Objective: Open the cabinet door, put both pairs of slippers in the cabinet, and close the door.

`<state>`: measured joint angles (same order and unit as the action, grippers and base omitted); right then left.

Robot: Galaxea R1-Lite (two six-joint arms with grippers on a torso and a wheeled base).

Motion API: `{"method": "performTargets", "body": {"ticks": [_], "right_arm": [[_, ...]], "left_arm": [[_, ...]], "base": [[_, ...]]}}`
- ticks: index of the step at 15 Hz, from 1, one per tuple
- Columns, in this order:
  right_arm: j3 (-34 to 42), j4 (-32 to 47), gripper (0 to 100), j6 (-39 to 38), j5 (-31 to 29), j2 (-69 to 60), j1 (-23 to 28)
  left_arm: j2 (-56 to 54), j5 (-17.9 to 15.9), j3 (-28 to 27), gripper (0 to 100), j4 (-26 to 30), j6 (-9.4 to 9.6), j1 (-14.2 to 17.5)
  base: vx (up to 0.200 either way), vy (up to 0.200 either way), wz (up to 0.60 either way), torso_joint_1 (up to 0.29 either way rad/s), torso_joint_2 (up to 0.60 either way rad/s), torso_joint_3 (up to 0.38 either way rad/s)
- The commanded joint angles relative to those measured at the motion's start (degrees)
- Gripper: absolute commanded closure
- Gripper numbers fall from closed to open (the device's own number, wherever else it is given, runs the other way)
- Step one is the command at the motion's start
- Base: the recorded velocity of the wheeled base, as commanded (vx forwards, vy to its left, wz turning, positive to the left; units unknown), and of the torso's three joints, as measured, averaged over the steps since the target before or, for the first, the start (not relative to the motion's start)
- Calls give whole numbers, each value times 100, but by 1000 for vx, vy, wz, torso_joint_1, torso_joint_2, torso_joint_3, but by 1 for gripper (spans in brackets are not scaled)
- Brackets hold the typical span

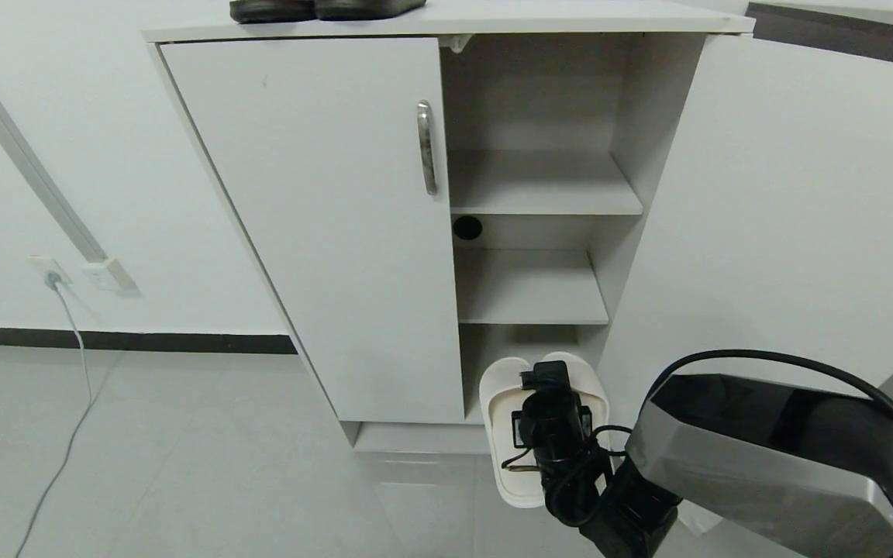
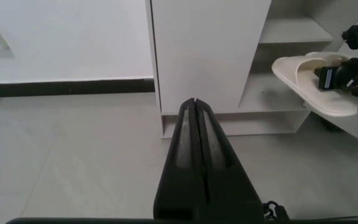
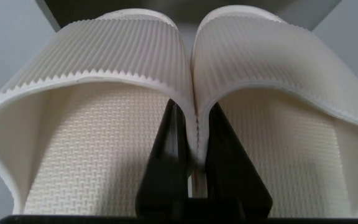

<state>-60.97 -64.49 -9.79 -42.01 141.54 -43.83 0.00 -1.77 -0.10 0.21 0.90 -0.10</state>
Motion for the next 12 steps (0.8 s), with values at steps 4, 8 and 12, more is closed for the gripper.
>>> {"method": "performTargets", "body": {"ticks": [4,8,12], "right_arm": [[14,-1620,100,1032,-9,321,85],[-65,-1910,100,1163,-9,260,155],[-56,-1945,100,1243,-9,180,173]], "left_arm": [[9,10,1,100,-3,-2,1],[9,10,1,100,-3,-2,1],[9,10,1,100,-3,-2,1]], "base": [[0,0,0,5,2,-39],[0,0,0,0,0,0],[0,0,0,0,0,0]]}}
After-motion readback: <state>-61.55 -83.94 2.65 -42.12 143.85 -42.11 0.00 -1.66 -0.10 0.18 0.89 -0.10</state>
